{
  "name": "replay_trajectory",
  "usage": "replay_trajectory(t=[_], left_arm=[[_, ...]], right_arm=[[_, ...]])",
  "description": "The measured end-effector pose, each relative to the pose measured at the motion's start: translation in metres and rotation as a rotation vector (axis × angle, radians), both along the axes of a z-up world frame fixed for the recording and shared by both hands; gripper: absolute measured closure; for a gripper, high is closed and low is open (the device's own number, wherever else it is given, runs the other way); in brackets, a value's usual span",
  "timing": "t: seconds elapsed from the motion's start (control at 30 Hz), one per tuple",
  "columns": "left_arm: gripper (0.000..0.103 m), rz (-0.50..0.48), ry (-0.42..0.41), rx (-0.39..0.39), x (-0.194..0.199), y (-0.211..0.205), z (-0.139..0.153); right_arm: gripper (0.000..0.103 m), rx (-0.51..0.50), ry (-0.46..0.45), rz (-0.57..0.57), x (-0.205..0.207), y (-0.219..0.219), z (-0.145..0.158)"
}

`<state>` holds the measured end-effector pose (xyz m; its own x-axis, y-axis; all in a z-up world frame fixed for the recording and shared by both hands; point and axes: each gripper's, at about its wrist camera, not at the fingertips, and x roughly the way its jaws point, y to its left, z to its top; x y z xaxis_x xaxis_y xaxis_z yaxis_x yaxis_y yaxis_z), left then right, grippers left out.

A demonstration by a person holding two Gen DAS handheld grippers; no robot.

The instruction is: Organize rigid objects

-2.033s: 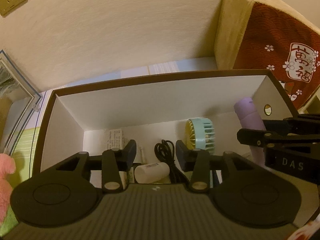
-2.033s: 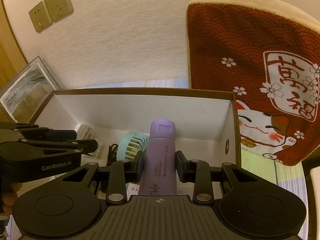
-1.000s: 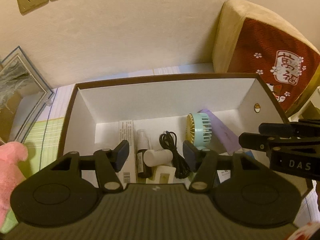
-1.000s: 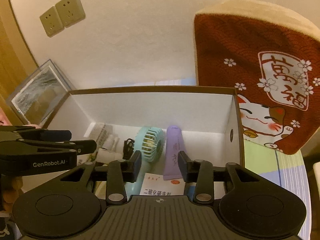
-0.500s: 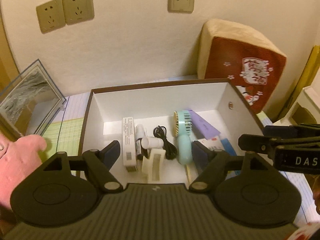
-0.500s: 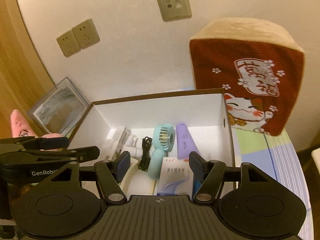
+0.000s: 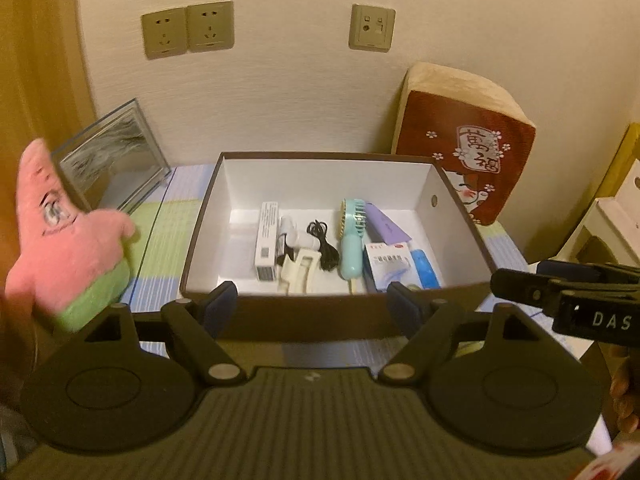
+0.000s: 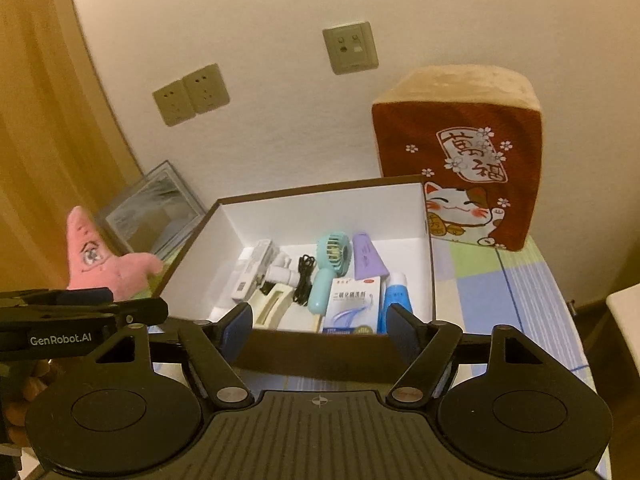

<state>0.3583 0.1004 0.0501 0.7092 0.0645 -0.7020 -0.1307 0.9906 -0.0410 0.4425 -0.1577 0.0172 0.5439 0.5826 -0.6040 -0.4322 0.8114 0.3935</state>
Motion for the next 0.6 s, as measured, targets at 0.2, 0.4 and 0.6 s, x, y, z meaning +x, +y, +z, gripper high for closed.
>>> replay_trajectory(t=[0.2,0.4,0.6], left_arm=[[0.023,0.057,0.002,0.000,-0.046,-0.024,0.005],[0.023,0.106,0.011,-0.007,-0.092,-0.049,0.003],[0.023,0.140,0.028,0.009,-0.126,-0.068,-0.001]], right_arm=[[0.029,0.006,-0.016,0.050,-0.033,-0.021,0.007],[0.029,-0.023,-0.016,0.125,-0.066,-0.040,0.005],[0.029,-0.026,0.024,0.179,-0.094,-0.057,-0.006]])
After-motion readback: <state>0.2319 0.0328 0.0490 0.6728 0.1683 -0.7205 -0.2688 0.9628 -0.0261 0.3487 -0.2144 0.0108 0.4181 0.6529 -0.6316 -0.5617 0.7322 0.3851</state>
